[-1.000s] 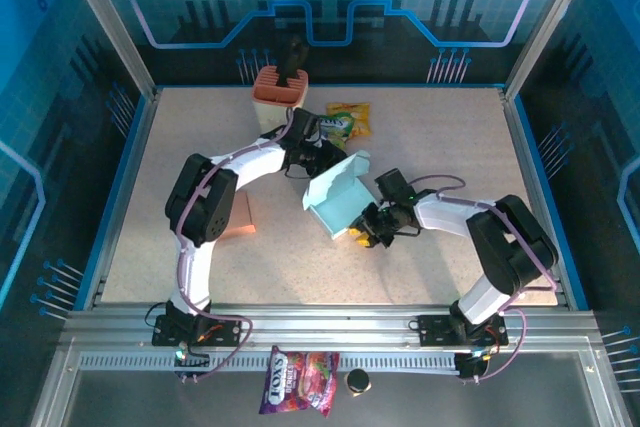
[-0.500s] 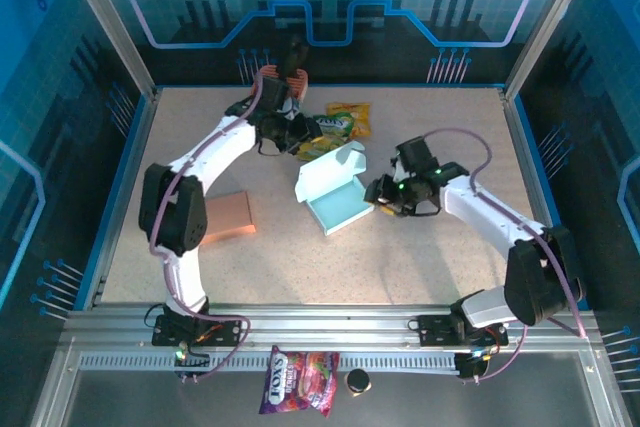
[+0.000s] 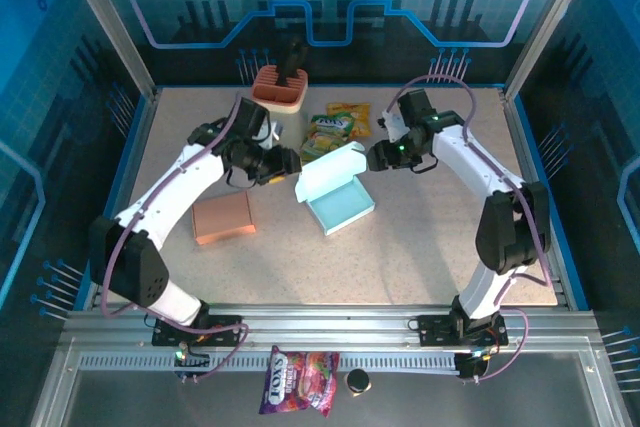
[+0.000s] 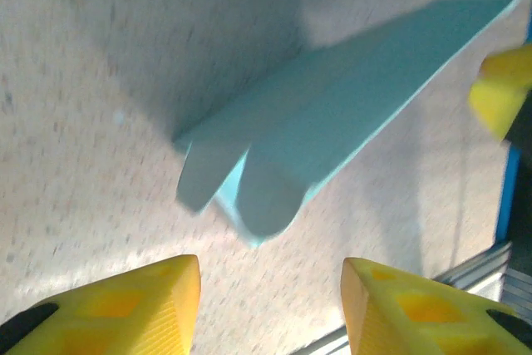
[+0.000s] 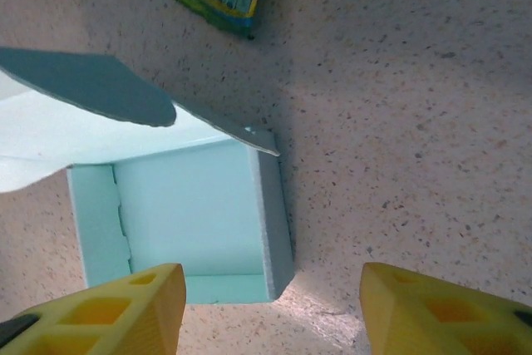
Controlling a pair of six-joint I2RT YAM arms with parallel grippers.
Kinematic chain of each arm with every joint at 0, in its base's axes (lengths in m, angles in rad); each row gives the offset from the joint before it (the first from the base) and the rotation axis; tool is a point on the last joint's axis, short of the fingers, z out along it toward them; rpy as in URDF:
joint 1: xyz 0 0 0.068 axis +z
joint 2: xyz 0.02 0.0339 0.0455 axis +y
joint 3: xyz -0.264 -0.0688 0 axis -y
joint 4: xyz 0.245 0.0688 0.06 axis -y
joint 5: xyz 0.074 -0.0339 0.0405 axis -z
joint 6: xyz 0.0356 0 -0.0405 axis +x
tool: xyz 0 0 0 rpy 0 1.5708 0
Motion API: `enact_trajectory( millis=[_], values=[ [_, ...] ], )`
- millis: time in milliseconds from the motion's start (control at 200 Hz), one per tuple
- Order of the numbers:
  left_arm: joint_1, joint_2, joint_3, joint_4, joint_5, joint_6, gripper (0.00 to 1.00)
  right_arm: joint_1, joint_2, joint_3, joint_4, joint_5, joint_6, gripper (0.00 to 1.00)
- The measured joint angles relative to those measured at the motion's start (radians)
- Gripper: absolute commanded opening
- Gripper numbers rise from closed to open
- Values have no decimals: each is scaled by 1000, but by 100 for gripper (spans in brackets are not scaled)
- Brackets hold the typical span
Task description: Fold the paper box
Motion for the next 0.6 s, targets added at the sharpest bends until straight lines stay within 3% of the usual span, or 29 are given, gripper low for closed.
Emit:
enact_trajectory(
  millis=[145, 370, 600],
  values=[
    [-31, -37, -114, 14, -1, 1, 49, 32, 56, 53, -10, 2, -62, 59],
    [-80, -16, -137, 104, -44, 1, 46, 34, 150, 134, -12, 16, -108, 57],
    [-88, 56, -137, 167, -101, -2, 39, 48, 200, 208, -11, -13, -125, 46]
  ],
)
